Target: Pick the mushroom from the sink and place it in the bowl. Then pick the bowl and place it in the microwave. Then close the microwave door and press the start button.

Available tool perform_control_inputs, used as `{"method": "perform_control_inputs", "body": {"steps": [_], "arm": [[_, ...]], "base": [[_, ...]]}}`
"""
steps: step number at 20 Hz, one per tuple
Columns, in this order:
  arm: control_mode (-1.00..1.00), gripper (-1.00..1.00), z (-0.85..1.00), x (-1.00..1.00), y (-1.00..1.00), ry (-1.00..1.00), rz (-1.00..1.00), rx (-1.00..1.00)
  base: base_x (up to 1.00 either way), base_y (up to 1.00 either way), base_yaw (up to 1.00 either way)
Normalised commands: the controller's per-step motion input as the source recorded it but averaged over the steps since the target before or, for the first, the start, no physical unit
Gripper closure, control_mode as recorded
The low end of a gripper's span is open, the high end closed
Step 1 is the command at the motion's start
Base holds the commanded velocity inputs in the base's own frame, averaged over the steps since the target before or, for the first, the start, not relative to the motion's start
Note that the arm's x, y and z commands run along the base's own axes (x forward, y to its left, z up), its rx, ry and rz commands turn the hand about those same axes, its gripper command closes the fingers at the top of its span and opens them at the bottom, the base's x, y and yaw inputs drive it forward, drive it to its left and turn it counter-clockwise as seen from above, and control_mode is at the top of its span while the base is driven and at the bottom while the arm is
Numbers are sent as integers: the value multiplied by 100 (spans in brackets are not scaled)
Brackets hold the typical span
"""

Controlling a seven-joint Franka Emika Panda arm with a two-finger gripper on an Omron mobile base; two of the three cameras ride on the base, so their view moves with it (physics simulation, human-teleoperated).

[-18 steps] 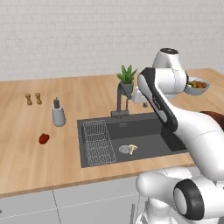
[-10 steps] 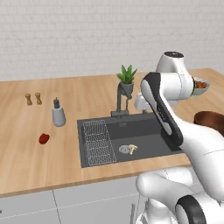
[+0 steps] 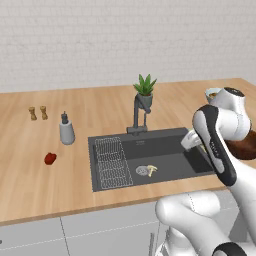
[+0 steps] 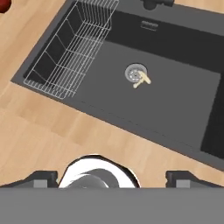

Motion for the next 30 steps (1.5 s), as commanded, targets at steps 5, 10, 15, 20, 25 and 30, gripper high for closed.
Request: {"method": "perform_control_inputs", "body": {"steps": [5,10,15,20,25,30], "arm": [[-100,-100,-52,54,-24,1,29,4],[-100,-100,-39,76,4,6,16,0],[-100,-100,-42,77,21,12,10,0],[-100,-100,-25,70,12,5,3,0],[-100,-100,-46,33,10,-2,0,0],[-100,-100,-57,29,17,0,0,0]], "base": [[0,0,0],[0,0,0],[0,0,0],[0,0,0],[0,0,0],[0,0,0]]}}
